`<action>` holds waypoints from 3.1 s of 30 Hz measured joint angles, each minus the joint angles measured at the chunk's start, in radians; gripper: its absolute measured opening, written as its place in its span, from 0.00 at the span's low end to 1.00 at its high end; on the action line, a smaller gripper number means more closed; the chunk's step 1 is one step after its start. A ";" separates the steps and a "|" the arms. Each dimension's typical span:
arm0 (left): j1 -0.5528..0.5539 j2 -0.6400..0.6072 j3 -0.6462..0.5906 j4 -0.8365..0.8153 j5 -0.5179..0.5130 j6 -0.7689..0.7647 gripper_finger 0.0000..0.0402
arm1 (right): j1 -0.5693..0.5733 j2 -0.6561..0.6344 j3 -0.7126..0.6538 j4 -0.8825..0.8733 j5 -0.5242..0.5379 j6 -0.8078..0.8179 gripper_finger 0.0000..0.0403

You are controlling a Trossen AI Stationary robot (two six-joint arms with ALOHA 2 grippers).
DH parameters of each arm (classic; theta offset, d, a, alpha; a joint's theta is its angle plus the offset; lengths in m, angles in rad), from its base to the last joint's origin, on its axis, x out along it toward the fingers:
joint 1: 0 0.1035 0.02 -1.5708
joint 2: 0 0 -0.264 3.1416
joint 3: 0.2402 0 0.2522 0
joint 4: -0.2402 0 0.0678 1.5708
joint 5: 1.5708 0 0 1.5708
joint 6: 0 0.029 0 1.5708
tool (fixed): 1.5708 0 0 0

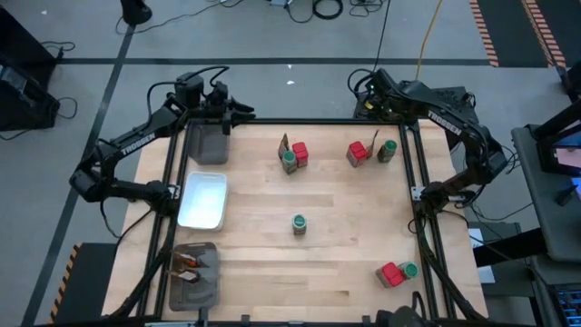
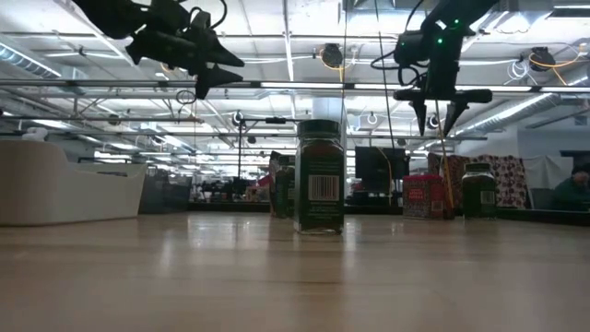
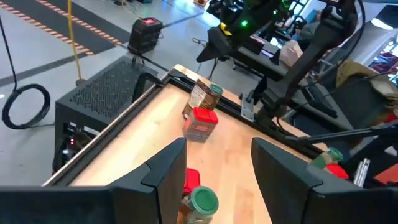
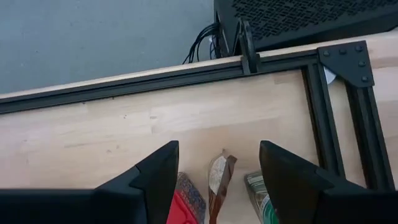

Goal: Sort spices by type
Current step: Put the orange seasoning bag into the bottom black bin

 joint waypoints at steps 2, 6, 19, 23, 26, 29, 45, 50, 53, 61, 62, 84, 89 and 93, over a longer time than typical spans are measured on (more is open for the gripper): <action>0.000 0.000 0.000 -0.001 0.000 0.000 0.46 | 0.000 0.007 0.000 -0.008 0.001 0.002 0.52; 0.000 0.000 0.000 -0.001 0.000 0.000 0.46 | 0.000 0.034 0.000 -0.029 0.007 0.019 0.52; 0.000 0.000 0.000 -0.002 0.000 0.018 0.46 | 0.008 0.072 -0.007 -0.074 0.000 0.028 0.52; 0.000 0.000 0.000 -0.002 0.000 0.018 0.46 | 0.014 0.072 -0.051 -0.016 -0.002 0.028 0.52; 0.000 0.000 0.000 -0.002 0.000 0.018 0.46 | 0.025 0.072 -0.089 0.015 -0.005 0.040 0.52; 0.000 0.000 0.000 -0.002 0.000 0.018 0.46 | 0.034 0.072 -0.124 0.029 -0.005 0.062 0.52; 0.000 0.000 0.000 -0.002 -0.001 0.017 0.46 | 0.053 0.072 -0.226 0.180 -0.034 0.109 0.52; 0.000 0.000 0.000 -0.002 0.000 0.018 0.46 | 0.053 0.072 -0.246 0.191 -0.053 0.130 0.52; -0.002 0.000 0.000 -0.002 0.001 0.018 0.46 | 0.062 0.072 -0.246 0.210 -0.053 0.128 0.52; -0.002 0.000 0.000 -0.002 0.003 0.018 0.46 | 0.066 0.072 -0.246 0.201 -0.052 0.143 0.52; -0.002 -0.001 0.000 -0.002 0.003 0.017 0.46 | 0.066 0.072 -0.246 0.199 -0.052 0.144 0.52; -0.028 -0.001 0.000 -0.005 0.011 0.018 0.46 | 0.074 0.112 -0.246 0.181 -0.053 0.133 0.25; -0.029 -0.001 0.000 -0.007 0.011 0.018 0.46 | 0.074 0.112 -0.246 0.181 -0.055 0.113 0.14; -0.029 -0.001 0.000 -0.009 0.012 0.018 0.46 | 0.073 0.112 -0.246 0.178 -0.071 0.101 0.03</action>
